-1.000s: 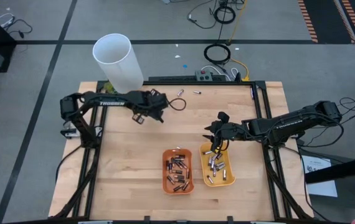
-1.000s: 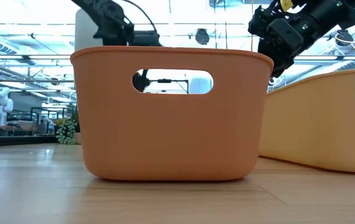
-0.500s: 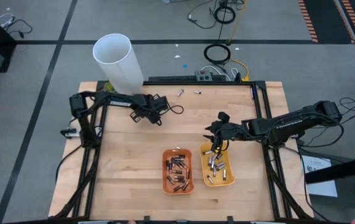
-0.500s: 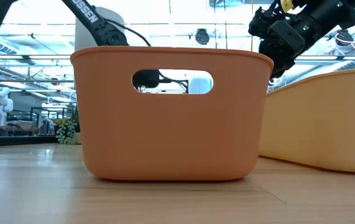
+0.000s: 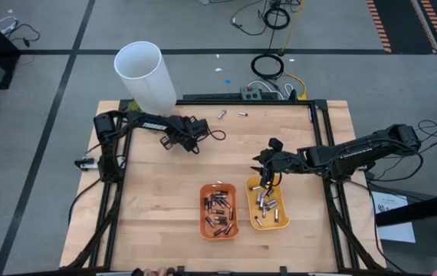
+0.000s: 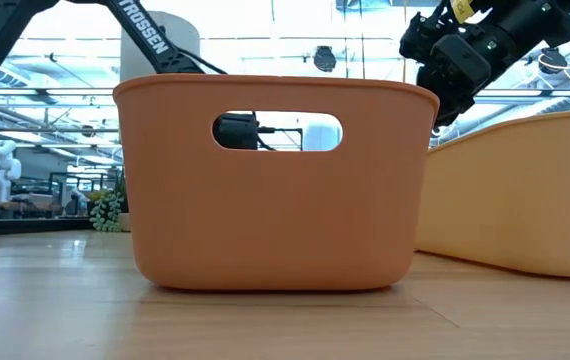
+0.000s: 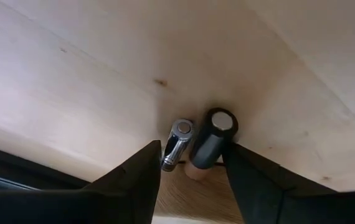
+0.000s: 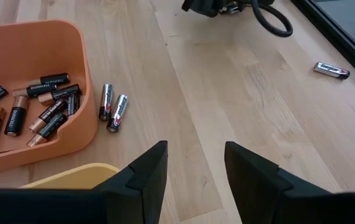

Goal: Sort batteries

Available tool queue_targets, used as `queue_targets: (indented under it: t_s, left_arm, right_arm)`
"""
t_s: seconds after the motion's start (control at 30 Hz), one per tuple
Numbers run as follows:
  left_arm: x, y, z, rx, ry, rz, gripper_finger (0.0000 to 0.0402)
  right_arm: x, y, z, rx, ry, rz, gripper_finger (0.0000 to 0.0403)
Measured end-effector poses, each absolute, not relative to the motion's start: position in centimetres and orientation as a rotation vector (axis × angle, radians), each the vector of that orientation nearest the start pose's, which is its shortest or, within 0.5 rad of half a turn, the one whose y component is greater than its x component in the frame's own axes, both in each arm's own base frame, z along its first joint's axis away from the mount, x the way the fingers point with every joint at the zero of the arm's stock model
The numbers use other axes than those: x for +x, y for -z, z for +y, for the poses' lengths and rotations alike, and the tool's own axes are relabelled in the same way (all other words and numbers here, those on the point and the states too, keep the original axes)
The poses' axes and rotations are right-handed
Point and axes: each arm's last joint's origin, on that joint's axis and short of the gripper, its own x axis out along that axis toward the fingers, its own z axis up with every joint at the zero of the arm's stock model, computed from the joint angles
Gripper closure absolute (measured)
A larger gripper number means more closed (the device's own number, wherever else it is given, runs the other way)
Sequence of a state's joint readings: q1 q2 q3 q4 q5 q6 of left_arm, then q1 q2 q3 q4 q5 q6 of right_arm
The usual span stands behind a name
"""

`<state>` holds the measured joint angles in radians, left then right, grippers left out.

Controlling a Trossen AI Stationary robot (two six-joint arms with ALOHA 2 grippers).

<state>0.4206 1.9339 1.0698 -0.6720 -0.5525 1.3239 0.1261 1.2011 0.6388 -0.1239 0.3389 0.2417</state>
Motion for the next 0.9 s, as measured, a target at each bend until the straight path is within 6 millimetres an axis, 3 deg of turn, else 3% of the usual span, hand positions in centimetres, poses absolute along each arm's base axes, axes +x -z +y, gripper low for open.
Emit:
queue_targets:
  t_s: [0.57,0.9]
  left_arm:
    - [28.8,-10.8,14.0,1.035,0.424,1.837,0.0338]
    - [29.4,-11.3,13.5,1.068,0.418,1.862,0.0340]
  right_arm:
    - [23.7,-21.0,2.0,0.073,0.283,0.639,0.0252]
    - [23.7,-21.0,2.0,0.079,0.286,0.638,0.0252]
